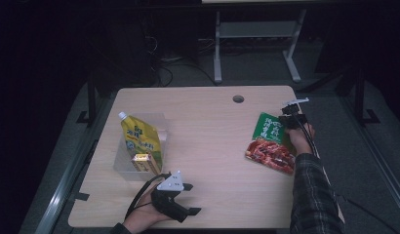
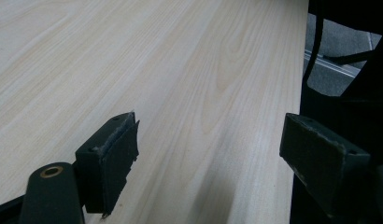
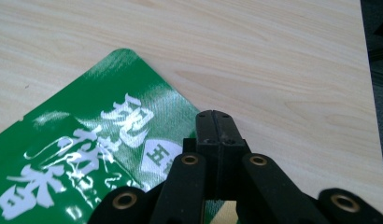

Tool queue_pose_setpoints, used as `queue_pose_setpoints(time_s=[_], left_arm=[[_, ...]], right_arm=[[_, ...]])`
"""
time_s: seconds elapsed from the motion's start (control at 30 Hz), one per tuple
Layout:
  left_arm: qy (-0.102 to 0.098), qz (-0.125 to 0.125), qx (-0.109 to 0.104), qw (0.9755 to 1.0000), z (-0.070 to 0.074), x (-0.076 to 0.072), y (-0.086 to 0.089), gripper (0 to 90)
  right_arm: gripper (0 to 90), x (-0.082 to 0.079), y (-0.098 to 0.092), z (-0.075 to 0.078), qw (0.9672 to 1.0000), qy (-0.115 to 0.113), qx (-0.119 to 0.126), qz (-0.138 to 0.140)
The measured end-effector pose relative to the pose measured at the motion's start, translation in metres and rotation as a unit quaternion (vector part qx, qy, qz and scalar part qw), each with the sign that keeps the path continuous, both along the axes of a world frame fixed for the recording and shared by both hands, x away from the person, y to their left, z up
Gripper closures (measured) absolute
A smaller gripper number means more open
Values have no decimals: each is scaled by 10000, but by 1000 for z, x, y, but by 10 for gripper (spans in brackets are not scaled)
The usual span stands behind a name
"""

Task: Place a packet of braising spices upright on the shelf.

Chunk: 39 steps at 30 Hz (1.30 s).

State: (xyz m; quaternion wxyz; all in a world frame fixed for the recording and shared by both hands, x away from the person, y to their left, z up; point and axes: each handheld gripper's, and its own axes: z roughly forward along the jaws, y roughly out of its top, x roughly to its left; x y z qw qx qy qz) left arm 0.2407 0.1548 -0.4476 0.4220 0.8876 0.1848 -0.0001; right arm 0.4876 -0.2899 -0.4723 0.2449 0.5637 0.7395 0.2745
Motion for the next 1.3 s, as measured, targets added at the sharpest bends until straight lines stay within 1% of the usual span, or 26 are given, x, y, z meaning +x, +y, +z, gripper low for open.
queue_pose_setpoints(time_s=[0.13, 0.23, 0.33, 0.4, 0.43, 0.47, 0.53, 0.7, 0.73, 0.83, 0.9, 0.93, 1.1, 1.23, 1.3], left_arm=[[-22, -31, 25, 10000, 0, -1, -1, 187], [-37, -57, 43, 10000, -1, 0, -1, 187], [-16, -69, 41, 10000, 0, 0, -1, 189], [11, -41, -1, 10000, 0, 0, -1, 197], [17, -27, -10, 10000, 0, 0, -1, 197], [17, -24, -18, 10000, 0, 0, -1, 197], [12, -22, -24, 10000, 1, 0, -1, 196], [-8, -8, -30, 10000, 2, -2, -2, 196], [-17, -13, -31, 10000, 2, -2, -2, 196], [-45, -10, -34, 10000, 3, -2, -2, 195], [-41, 4, -32, 10000, 3, -2, -1, 195], [-31, 21, -44, 10000, 3, -2, -1, 194], [-28, 75, -83, 9999, 4, 0, 2, 195], [-23, 119, -126, 9998, 5, 0, 4, 195], [-35, 123, -137, 9998, 5, 0, 5, 195]], right_arm=[[900, -4, -2, 2, 9998, 92, -131, 94], [900, -6, -4, 3, 9996, 161, -156, 191], [900, -6, -5, 3, 9997, 155, -71, 181], [900, -6, -5, 3, 9997, 178, -61, 177], [900, -7, -4, 4, 9996, 200, -95, 192], [900, -9, -3, 5, 9992, 250, -161, 250], [900, -14, -1, 6, 9986, 323, -201, 370], [900, -38, 2, 7, 9968, 358, -244, 667], [900, -43, 2, 8, 9963, 399, -260, 714], [900, -59, 5, 9, 9944, 446, -347, 895], [900, -68, 8, 11, 9930, 492, -453, 975], [900, -73, 9, 11, 9925, 491, -453, 1025], [900, -92, 13, 12, 9899, 564, -503, 1203], [900, -107, 14, 13, 9890, 627, -469, 1253], [900, -114, 15, 13, 9888, 616, -431, 1290]])
